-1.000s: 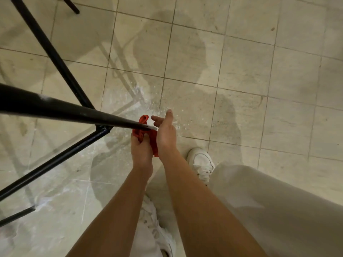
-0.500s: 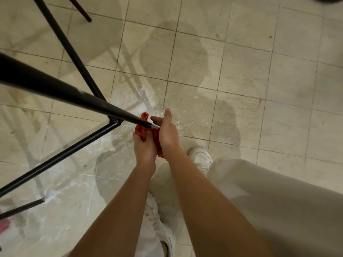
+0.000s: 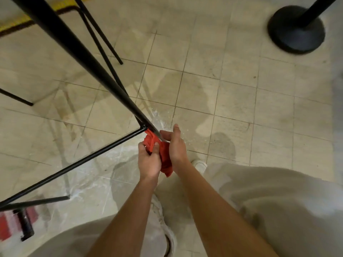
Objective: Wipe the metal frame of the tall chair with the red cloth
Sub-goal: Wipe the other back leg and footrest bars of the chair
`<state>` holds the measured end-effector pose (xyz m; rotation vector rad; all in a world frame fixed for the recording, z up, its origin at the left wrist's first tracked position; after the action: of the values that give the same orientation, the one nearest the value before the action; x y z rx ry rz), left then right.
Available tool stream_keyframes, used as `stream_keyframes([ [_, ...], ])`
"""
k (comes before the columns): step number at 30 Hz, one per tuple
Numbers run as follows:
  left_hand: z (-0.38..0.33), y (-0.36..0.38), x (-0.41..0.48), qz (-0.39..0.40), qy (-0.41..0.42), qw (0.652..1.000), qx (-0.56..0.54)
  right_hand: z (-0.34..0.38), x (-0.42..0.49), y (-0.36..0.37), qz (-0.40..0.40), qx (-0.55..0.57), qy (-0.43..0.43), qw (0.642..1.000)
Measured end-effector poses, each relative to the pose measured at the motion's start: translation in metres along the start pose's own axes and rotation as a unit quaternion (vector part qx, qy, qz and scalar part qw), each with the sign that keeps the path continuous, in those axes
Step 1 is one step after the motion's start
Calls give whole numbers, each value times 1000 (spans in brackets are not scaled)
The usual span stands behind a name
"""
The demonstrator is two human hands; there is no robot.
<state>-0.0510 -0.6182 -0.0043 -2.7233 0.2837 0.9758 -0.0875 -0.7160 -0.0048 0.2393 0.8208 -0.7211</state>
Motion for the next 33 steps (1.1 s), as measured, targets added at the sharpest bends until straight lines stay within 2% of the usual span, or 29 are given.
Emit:
stream_keyframes([
  [4, -16, -16, -26, -5, 36, 999, 15, 11, -25, 7, 18, -10, -30, 999],
  [12, -63, -43, -61, -79, 141, 987, 29, 34, -53, 11, 24, -17, -55, 998],
  [15, -72, -46, -52, -98, 149, 982, 55, 44, -57, 12, 25, -21, -70, 997],
  [19, -81, -37, -37, -84, 149, 978, 120, 49, -57, 10, 30, -19, -76, 996],
  [23, -85, -30, -26, -118, 143, 975, 121, 53, -48, 3, 26, -26, -70, 997],
  [30, -103, -33, -22, -168, 205, 934, 240, 55, -41, 0, 6, -59, -80, 995],
  [33, -104, -34, -20, -168, 192, 938, 233, 54, -41, -3, 3, -57, -74, 996],
])
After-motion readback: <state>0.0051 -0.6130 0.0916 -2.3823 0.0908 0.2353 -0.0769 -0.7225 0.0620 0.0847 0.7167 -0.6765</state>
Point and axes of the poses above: each hand's wrist, its own x-axis towards the middle knuckle, its own y-axis out of the palm, z = x × y, the point moved 7 cm from there along x, towards the middle knuckle, and after that the axes turned 5 degrees about -x, right-handed, at the moved point
